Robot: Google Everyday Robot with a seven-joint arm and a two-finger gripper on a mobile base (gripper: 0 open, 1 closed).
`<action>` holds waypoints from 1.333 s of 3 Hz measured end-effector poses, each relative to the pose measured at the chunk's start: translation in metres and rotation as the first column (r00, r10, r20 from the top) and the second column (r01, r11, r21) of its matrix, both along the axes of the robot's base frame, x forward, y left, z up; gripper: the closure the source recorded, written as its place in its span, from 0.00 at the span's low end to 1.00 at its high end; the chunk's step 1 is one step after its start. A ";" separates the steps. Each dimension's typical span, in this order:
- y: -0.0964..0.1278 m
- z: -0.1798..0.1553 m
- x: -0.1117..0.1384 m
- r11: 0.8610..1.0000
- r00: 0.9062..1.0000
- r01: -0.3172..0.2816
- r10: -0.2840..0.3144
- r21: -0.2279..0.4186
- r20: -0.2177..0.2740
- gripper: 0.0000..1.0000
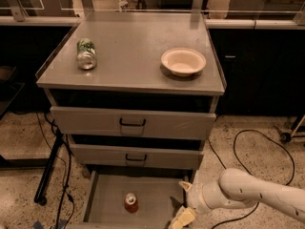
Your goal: Pick coke can from bottom drawer and place on counter
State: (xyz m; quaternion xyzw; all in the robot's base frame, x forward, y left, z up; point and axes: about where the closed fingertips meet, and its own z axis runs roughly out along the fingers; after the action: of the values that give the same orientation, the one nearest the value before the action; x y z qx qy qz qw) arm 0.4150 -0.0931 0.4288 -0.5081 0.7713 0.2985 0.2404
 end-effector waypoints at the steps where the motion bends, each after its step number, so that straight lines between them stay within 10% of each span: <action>1: -0.001 -0.048 0.016 0.998 0.999 0.048 -0.049 0.026 0.012 0.00; 4: 0.034 -0.103 0.026 0.988 0.996 0.092 -0.094 0.122 0.006 0.00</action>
Offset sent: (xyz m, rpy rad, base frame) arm 0.0159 -0.0025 -0.0401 0.0179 -0.0187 -0.0431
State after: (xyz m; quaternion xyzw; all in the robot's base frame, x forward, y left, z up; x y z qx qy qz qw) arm 0.4406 -0.0592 0.3257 -0.4578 0.7731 0.3304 0.2891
